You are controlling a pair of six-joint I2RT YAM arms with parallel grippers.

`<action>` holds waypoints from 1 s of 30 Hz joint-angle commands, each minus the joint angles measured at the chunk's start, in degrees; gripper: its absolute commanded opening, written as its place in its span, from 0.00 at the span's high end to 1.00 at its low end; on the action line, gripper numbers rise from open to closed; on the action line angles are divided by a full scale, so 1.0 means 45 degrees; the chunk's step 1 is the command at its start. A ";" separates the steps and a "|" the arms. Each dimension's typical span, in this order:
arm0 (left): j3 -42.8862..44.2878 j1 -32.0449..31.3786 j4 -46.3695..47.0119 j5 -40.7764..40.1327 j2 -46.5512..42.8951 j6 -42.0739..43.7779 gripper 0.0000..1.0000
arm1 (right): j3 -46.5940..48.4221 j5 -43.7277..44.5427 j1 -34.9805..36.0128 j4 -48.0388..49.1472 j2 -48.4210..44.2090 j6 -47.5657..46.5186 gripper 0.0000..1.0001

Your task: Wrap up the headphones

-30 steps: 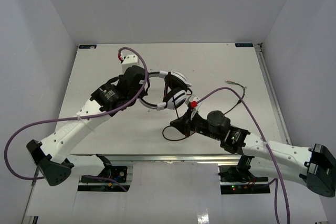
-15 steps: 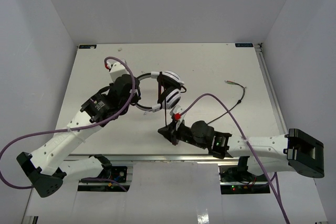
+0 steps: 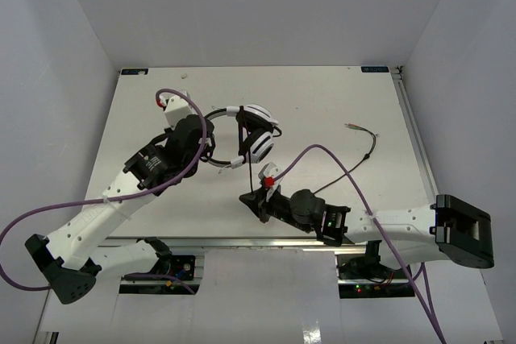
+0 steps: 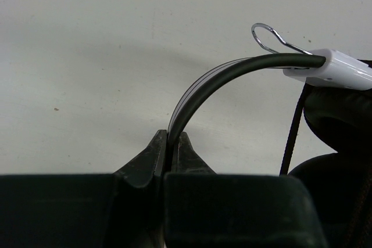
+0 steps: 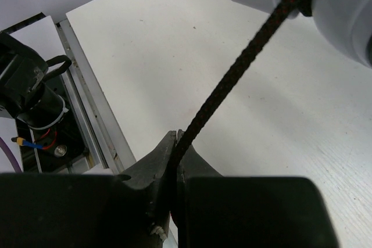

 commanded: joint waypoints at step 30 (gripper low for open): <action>0.0879 0.0131 0.1191 0.0092 -0.1839 -0.0824 1.00 | -0.0166 0.1030 0.1001 0.1137 0.2711 -0.1671 0.84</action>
